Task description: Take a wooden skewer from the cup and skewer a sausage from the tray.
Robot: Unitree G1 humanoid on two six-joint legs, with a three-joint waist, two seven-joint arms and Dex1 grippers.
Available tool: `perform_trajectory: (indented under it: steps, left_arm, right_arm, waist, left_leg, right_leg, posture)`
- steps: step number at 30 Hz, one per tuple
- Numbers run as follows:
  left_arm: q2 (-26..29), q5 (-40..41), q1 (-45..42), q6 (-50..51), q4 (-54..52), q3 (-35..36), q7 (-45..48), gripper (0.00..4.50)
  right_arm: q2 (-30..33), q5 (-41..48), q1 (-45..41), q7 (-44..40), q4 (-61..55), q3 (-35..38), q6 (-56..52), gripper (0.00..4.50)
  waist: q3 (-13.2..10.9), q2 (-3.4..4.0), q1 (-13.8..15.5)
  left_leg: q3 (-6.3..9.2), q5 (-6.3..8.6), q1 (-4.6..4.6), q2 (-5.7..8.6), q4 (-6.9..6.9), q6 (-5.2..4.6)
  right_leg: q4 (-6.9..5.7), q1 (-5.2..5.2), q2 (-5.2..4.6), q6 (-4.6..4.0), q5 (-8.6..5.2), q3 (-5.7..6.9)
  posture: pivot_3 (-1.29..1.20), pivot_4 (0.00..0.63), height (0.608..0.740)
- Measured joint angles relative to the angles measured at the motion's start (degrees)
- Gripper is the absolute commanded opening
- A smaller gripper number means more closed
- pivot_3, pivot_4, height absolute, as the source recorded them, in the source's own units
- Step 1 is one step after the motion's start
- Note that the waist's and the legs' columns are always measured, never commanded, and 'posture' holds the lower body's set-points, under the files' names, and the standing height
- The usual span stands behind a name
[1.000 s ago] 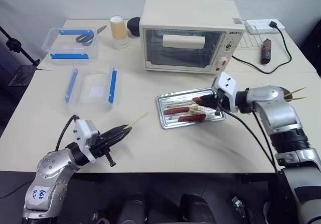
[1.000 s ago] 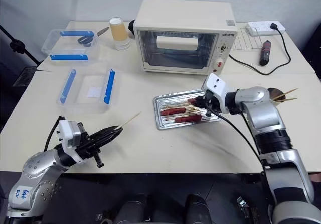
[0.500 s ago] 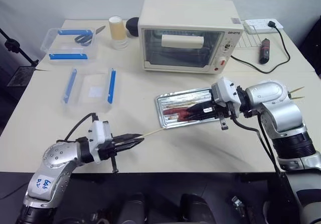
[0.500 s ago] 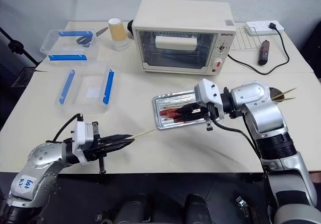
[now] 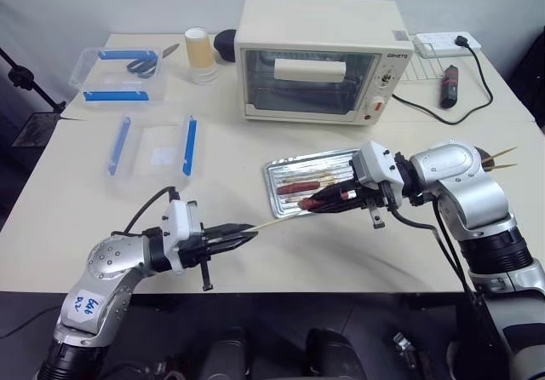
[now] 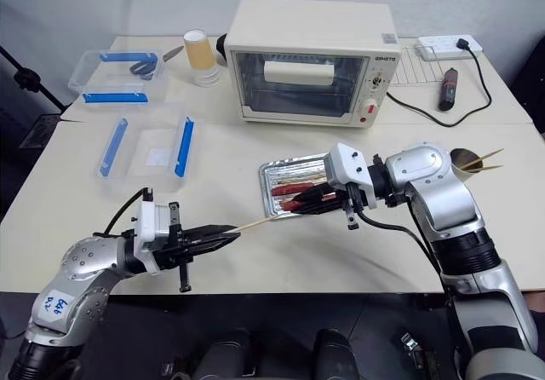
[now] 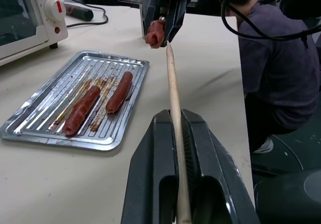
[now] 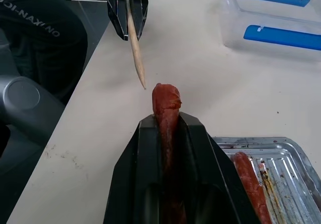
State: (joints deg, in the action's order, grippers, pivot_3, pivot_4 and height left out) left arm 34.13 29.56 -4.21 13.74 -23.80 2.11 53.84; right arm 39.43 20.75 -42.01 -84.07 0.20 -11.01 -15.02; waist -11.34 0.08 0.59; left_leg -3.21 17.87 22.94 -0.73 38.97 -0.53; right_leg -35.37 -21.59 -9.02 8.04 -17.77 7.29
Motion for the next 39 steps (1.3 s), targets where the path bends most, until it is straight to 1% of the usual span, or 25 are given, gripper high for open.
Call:
perform_trajectory:
  steps: [5,26,31,39]
  left_arm:
    - [-0.77,-0.77,-0.05,-0.55,0.23,-0.99,-0.06,0.0]
    - [-1.21,-0.5,-0.25,-0.6,1.37,-0.46,-0.16,0.0]
    - [-2.04,-0.51,-1.88,-0.6,1.4,-1.22,-0.41,0.0]
    - [-2.03,-0.55,-1.86,-0.13,1.48,-2.57,-0.41,0.0]
  right_arm:
    - [0.0,0.0,0.03,-0.08,-0.7,0.0,-0.19,0.34]
    - [1.57,0.02,2.04,-0.59,-0.91,0.02,-0.23,0.34]
    - [1.57,0.03,2.29,-0.59,-1.15,0.02,-0.42,0.34]
    - [1.57,0.03,2.29,-0.59,-1.04,0.02,-1.15,0.34]
  waist:
    - [0.0,0.0,0.03]
    - [0.0,0.0,0.22]
    - [0.0,0.0,0.25]
    - [0.0,0.0,0.26]
  left_leg:
    - [0.0,0.0,0.0,0.0,0.0,0.0]
    - [0.0,0.0,0.0,0.0,0.01,0.0]
    - [-0.01,0.0,0.0,0.0,0.03,0.0]
    - [-0.01,0.0,0.0,0.0,0.04,0.0]
  right_leg:
    - [0.0,0.0,0.0,0.0,0.0,0.0]
    - [0.0,0.01,0.0,0.0,0.0,0.0]
    - [-0.02,0.01,0.0,0.0,0.0,0.0]
    - [-0.01,0.01,0.0,0.0,0.0,-0.01]
  posture:
    - [0.0,0.15,0.74]
    - [0.0,0.15,0.74]
    - [0.0,0.15,0.74]
    - [0.0,0.15,0.74]
